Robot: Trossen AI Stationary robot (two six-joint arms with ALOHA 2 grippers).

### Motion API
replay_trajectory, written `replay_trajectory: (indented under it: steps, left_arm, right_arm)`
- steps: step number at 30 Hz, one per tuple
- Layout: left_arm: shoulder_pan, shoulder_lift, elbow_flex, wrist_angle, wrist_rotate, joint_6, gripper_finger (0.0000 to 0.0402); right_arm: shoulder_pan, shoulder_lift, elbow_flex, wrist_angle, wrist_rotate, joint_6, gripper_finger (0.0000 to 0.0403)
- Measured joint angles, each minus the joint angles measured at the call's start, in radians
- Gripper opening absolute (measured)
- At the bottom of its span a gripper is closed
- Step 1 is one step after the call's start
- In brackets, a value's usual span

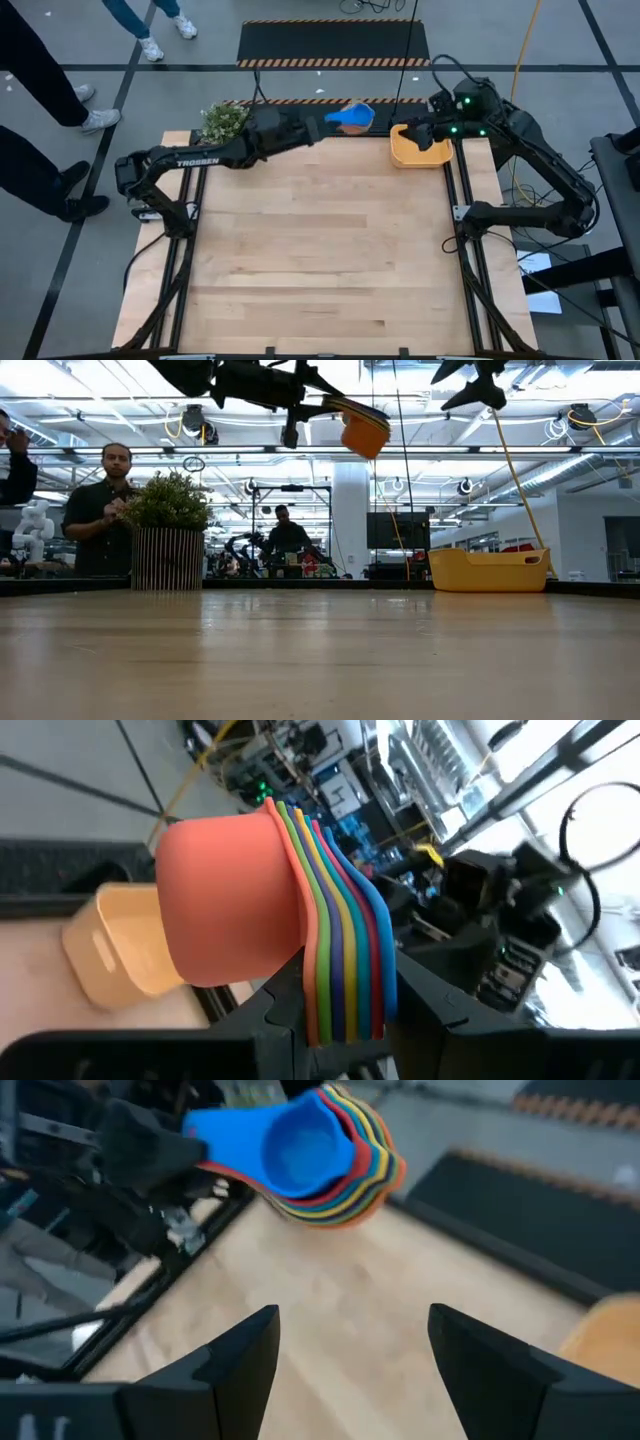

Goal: Nest measuring cups in basket
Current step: Put the nested measuring cups into the yellow bin

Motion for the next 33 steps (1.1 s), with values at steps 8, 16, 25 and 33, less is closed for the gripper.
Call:
replay_trajectory:
  steps: [8,16,25,33]
  left_arm:
    - [0.060,0.043,0.067,-0.032,-0.006,0.022,0.0092]
    - [0.063,0.189,0.247,-0.025,0.030,0.042,0.0092]
    - [0.087,0.401,0.456,-0.025,0.110,0.036,0.0092]
    - [0.076,0.556,0.610,-0.020,0.162,0.015,0.0092]
  right_arm:
    - [-0.043,-0.014,0.000,0.158,0.002,-0.080,0.0249]
    - [-0.053,-0.031,0.000,0.176,0.000,-0.090,0.0249]
    - [-0.053,-0.072,0.000,0.376,0.056,-0.009,0.0249]
    - [-0.053,-0.084,0.000,0.497,0.078,0.053,0.0249]
